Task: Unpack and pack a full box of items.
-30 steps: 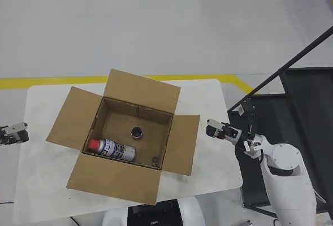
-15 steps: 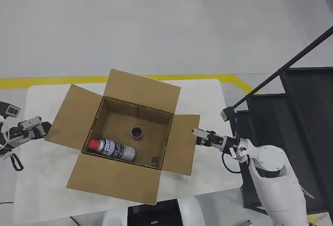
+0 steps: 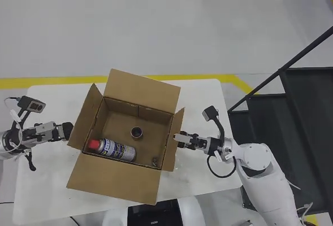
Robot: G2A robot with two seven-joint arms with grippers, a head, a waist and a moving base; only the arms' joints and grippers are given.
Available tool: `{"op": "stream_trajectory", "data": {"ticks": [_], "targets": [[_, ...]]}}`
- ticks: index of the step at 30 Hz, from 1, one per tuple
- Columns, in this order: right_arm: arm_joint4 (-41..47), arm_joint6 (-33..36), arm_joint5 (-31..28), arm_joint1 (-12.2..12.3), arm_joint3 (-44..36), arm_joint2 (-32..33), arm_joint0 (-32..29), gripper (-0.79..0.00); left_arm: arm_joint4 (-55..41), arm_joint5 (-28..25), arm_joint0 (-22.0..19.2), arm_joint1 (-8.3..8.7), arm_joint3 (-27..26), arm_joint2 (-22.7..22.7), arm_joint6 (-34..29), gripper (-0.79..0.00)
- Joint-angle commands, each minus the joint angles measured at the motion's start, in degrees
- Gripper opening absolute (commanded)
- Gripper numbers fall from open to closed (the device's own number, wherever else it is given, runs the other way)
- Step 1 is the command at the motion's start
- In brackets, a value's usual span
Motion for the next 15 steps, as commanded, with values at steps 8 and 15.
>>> {"op": "stream_trajectory", "data": {"ticks": [8, 15], "targets": [[-2.3, -2.8, 1.4, -0.2, 1.7, -6.7, 1.9, 0.0, 2.4, 0.7, -5.5, -2.17, 1.9, 10.1, -0.7, 0.0], [-4.9, -5.4, 1.9, -0.4, 5.1, -11.8, 3.5, 0.0, 5.9, 1.8, -8.4, -3.18, 5.5, 14.5, -1.7, 0.0]]}}
